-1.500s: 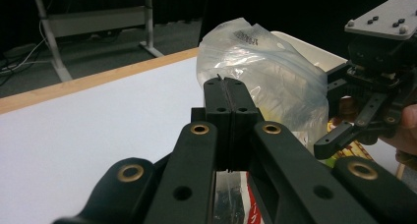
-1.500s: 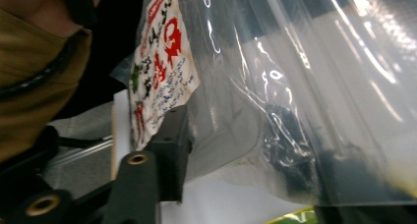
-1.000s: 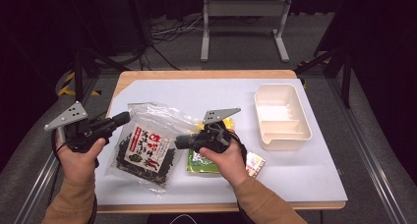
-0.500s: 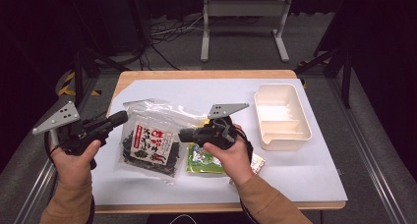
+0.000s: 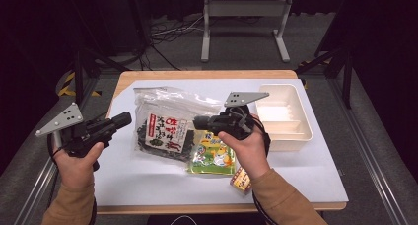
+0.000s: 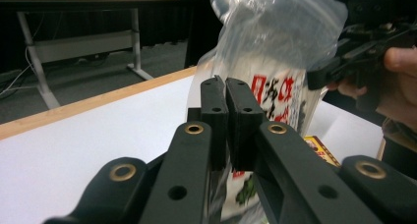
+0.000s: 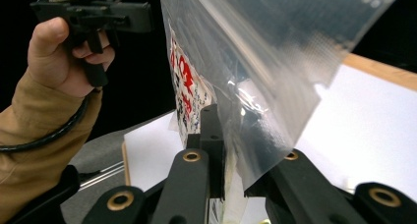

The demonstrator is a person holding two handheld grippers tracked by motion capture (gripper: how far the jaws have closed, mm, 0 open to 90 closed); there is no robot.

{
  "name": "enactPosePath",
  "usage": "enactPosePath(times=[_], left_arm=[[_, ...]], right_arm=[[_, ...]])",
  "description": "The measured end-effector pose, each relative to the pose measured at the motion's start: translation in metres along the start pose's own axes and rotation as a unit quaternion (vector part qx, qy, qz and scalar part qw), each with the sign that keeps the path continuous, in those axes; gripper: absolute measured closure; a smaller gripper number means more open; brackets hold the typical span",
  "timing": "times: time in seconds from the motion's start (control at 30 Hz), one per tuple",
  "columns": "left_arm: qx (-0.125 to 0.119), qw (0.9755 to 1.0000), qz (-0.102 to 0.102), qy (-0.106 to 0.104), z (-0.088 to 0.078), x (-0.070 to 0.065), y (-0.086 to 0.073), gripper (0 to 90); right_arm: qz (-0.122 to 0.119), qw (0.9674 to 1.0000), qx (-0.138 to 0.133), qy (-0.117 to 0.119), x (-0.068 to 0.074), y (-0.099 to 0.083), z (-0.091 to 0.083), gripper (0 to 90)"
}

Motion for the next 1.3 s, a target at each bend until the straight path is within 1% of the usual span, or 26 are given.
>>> enactPosePath(times=[0.17, 0.3, 0.6, 0.63, 0.67, 0.8, 0.87, 0.9, 0.93, 0.97, 1.0, 1.07, 1.1, 1.13, 1.17, 1.3], left_arm=[[0.008, 1.0000, -0.005, 0.003, 0.004, 0.004, -0.004, 83.4], [0.017, 0.9998, -0.006, 0.013, 0.008, 0.007, -0.008, 80.7], [0.032, 0.9993, -0.012, 0.017, 0.017, 0.014, -0.016, 75.4], [0.035, 0.9991, -0.017, 0.018, 0.018, 0.014, -0.017, 75.1], [0.035, 0.9991, -0.014, 0.018, 0.018, 0.015, -0.018, 74.8], [0.040, 0.9988, -0.020, 0.018, 0.022, 0.016, -0.020, 73.6], [0.043, 0.9986, -0.021, 0.023, 0.023, 0.017, -0.021, 71.5], [0.044, 0.9986, -0.016, 0.025, 0.025, 0.018, -0.022, 71.0], [0.047, 0.9983, -0.016, 0.030, 0.025, 0.019, -0.023, 70.7], [0.047, 0.9983, -0.016, 0.030, 0.025, 0.019, -0.023, 70.5], [0.048, 0.9982, -0.015, 0.032, 0.027, 0.021, -0.024, 70.3], [0.051, 0.9980, -0.017, 0.033, 0.028, 0.023, -0.026, 70.1], [0.051, 0.9980, -0.017, 0.033, 0.028, 0.023, -0.026, 69.9], [0.054, 0.9978, -0.018, 0.033, 0.029, 0.025, -0.027, 69.7], [0.054, 0.9978, -0.018, 0.033, 0.029, 0.025, -0.027, 69.6], [0.060, 0.9974, -0.016, 0.036, 0.031, 0.028, -0.031, 69.0]], right_arm=[[-0.007, 0.9996, 0.007, -0.025, -0.001, 0.011, -0.018, 82.7], [-0.011, 0.9990, 0.010, -0.043, -0.003, 0.017, -0.031, 82.7], [-0.016, 0.9964, 0.014, -0.081, -0.009, 0.028, -0.060, 82.7], [-0.016, 0.9961, 0.015, -0.085, -0.010, 0.029, -0.064, 82.7], [-0.016, 0.9956, 0.016, -0.091, -0.011, 0.029, -0.067, 82.7], [-0.015, 0.9939, 0.014, -0.108, -0.015, 0.032, -0.082, 82.7], [-0.016, 0.9927, 0.011, -0.119, -0.016, 0.034, -0.090, 82.7], [-0.016, 0.9922, 0.011, -0.123, -0.017, 0.035, -0.093, 82.7], [-0.017, 0.9914, 0.012, -0.129, -0.018, 0.036, -0.097, 82.7], [-0.017, 0.9914, 0.012, -0.129, -0.018, 0.036, -0.097, 82.7], [-0.021, 0.9898, 0.013, -0.140, -0.018, 0.038, -0.104, 82.7], [-0.023, 0.9887, 0.013, -0.148, -0.020, 0.039, -0.109, 82.7], [-0.023, 0.9887, 0.013, -0.148, -0.020, 0.039, -0.109, 82.7], [-0.024, 0.9872, 0.014, -0.157, -0.021, 0.041, -0.116, 82.7], [-0.024, 0.9872, 0.014, -0.157, -0.021, 0.041, -0.116, 82.7], [-0.027, 0.9844, 0.015, -0.173, -0.025, 0.044, -0.126, 82.7]])
Point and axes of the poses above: each handheld gripper's, and its own axes: z roughly forward along the jaws, y roughly out of its top, x roughly to its left, the point moved 4 cm from there along z, roughly forward along the jaws, and after that the axes turned 13 degrees about y, right-handed, at the moved point
